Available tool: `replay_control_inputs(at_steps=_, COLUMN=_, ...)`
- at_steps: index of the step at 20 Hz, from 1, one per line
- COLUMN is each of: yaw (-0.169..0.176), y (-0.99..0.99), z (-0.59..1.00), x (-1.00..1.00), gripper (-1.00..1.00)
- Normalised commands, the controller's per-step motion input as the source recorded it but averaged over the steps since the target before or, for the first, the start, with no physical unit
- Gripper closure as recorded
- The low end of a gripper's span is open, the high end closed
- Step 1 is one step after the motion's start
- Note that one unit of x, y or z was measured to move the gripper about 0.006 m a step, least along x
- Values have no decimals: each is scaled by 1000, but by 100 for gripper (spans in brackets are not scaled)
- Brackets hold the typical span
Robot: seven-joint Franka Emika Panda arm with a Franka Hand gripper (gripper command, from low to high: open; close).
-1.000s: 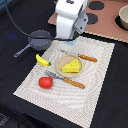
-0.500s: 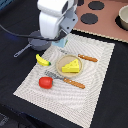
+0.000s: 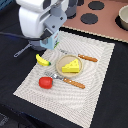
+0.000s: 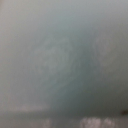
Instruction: Interact with the objects in diverse but meaningful ways.
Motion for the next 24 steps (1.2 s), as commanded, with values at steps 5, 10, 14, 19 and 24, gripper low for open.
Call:
replay_control_inputs(at_steps=5, yaw=0, y=-678, z=0, x=-545, gripper=100)
replay_control_inputs(at_steps=10, yaw=-9, y=-582, z=-70, x=-613, gripper=100)
replay_control_inputs(at_steps=14, yaw=-55, y=-399, z=-275, x=-681, gripper=100)
replay_control_inputs(at_steps=19, yaw=-67, y=-223, z=-371, x=-797, gripper=100)
replay_control_inputs(at_steps=24, yaw=-55, y=-122, z=-477, x=-813, gripper=100)
